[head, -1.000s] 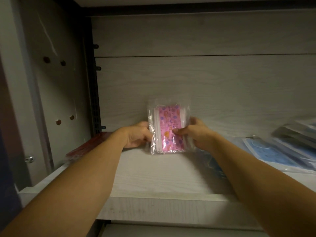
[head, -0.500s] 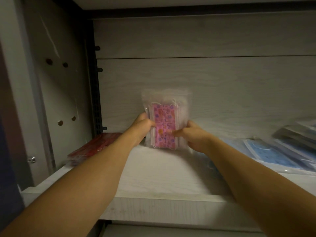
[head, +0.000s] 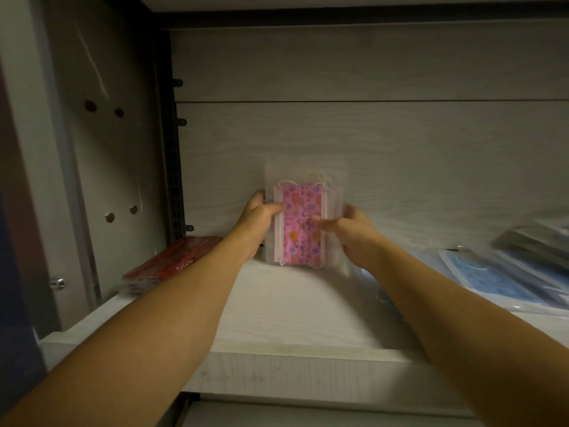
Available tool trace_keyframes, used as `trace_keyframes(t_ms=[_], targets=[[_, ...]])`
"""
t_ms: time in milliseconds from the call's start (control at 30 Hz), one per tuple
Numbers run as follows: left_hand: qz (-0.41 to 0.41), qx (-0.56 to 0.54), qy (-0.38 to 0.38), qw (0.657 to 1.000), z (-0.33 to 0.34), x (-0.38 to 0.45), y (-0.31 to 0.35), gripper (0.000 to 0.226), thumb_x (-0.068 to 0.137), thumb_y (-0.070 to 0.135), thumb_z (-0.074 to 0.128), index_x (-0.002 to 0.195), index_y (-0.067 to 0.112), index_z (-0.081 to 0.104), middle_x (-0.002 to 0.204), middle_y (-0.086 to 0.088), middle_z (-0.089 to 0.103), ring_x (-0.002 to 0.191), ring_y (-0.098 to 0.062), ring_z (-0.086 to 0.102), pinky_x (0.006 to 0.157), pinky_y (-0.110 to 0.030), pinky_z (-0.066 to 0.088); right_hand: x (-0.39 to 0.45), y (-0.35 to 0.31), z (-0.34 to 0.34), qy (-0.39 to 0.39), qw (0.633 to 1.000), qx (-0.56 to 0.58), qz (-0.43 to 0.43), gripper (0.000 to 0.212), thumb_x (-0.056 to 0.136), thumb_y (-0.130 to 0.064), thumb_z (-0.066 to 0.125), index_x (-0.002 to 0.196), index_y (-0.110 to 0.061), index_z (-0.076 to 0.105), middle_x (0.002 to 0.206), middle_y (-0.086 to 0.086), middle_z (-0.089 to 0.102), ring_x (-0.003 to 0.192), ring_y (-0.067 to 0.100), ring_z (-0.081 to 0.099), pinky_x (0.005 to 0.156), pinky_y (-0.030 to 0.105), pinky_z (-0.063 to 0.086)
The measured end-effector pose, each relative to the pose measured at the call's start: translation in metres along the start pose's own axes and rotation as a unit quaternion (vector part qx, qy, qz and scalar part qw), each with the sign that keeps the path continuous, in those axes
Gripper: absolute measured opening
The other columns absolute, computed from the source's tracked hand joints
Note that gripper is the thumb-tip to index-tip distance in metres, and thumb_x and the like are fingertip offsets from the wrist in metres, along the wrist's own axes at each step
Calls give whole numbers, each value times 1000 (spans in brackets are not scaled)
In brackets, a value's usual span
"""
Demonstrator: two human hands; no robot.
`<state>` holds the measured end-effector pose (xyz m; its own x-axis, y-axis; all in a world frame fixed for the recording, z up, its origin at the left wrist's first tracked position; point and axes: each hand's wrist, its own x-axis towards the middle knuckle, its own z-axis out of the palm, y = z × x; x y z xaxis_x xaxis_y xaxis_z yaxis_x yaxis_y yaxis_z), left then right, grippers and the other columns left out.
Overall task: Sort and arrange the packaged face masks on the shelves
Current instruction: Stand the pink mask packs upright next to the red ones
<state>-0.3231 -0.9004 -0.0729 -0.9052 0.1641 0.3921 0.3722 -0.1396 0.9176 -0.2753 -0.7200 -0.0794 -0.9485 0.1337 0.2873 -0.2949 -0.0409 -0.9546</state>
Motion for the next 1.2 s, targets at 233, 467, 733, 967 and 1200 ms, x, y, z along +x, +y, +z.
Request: trace_keyframes(t_ms=[233,467,733,967,1200], targets=[[21,81,-10,996,2,1,-5,32,102,7,53,131,18,56,122,-6,68,109,-23,67,98,-45,53,1,4,2,31,999,-13,-8,44,84,4,75,125,0,60,110,14,72,95,29,73,82,46,61],[-9,49,-2,999,4,-1,-8,38,93,6,57,127,22,57,117,-7,70,107,-27,69,97,-51,54,-1,6,0,-18,1000,-17,9,48,87,4,72,131,1,54,116,16,70,104,31,71,91,52,58],[-13,15,14,1000,8,1,-9,33,101,2,45,129,15,56,116,-12,69,105,-30,68,92,-48,56,-4,1,5,-12,999,30,14,33,89,-9,74,116,-9,57,110,12,72,97,29,72,82,50,60],[-27,-14,6,1000,12,-3,-11,31,102,6,48,130,16,56,119,-14,70,106,-32,69,91,-50,57,-11,-1,-1,-45,999,12,-16,29,87,-24,75,111,-17,62,111,9,75,98,24,74,82,41,62],[-13,18,18,1000,19,-4,-13,27,102,10,53,126,18,61,116,-9,71,106,-29,70,96,-53,55,-9,2,5,-19,998,45,-33,28,91,-23,72,115,-14,61,104,10,76,92,26,76,73,43,63]])
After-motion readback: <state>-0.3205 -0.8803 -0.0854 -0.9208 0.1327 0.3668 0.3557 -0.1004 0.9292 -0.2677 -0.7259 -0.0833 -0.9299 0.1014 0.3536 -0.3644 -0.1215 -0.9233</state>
